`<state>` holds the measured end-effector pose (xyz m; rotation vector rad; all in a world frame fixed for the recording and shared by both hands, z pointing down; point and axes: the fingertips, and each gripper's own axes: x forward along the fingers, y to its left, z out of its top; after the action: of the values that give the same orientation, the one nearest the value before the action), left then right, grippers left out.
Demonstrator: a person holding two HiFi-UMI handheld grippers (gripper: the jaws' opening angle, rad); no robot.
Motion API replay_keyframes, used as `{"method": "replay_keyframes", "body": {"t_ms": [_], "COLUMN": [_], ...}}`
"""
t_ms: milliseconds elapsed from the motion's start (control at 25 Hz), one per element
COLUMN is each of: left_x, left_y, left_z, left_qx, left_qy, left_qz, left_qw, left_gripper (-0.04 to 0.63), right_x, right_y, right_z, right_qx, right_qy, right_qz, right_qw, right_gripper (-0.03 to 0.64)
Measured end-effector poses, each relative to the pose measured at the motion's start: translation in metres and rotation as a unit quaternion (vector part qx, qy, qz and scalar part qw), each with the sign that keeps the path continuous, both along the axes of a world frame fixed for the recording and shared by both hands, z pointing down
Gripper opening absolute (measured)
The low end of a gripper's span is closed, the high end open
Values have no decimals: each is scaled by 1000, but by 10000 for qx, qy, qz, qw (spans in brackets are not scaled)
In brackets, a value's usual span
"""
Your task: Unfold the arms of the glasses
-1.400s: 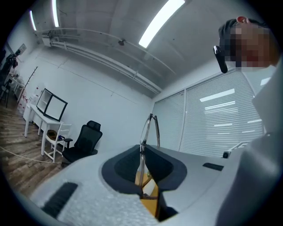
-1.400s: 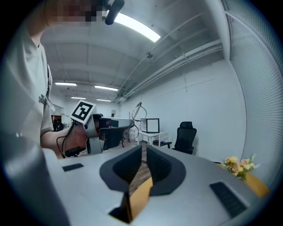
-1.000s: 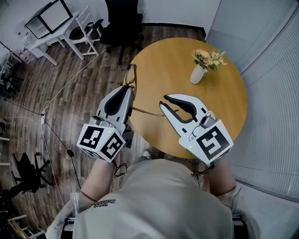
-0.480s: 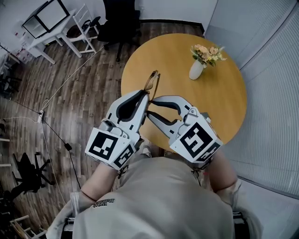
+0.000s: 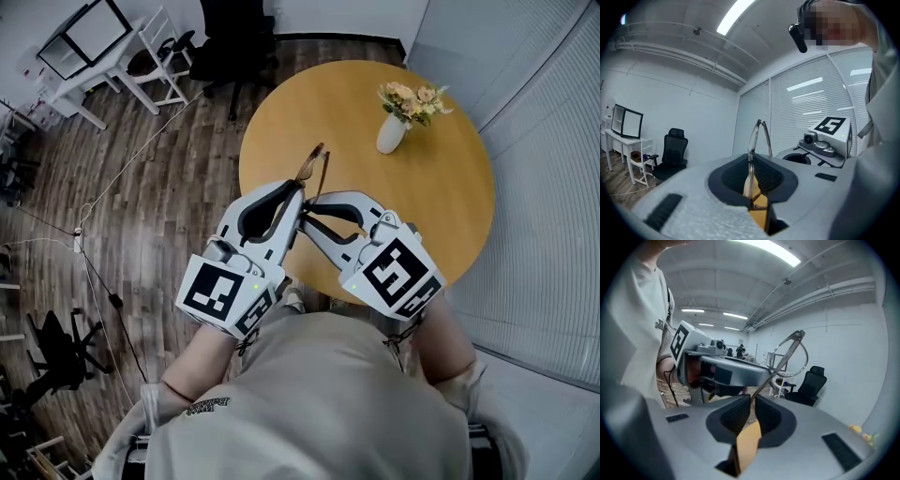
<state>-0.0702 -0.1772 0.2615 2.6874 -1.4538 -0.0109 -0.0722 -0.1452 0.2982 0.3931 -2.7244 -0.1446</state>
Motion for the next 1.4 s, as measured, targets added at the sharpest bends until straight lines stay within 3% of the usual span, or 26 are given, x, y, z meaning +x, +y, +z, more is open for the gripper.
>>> {"method": "replay_keyframes", "body": {"t_ms": [480, 1120, 1400], "left_x": [-39, -44, -46], "left_y": [-20, -28, -26], "left_z": [10, 36, 44], "left_qx": [1, -243, -422], "left_qy": [-302, -970, -864], "left_qz": [-484, -440, -436], "left_qw": [9984, 9940, 9944], "left_gripper": [46, 46, 46], "right_x": [47, 84, 85], "right_y": [-27, -60, -57], "right_z": [-11, -35, -34], "right_qx": [176, 669, 392], "right_qy": [1, 129, -403], "right_qz": [679, 1341, 1427], "right_qw": [9975, 9886, 9882], "right_gripper": [43, 43, 44]}}
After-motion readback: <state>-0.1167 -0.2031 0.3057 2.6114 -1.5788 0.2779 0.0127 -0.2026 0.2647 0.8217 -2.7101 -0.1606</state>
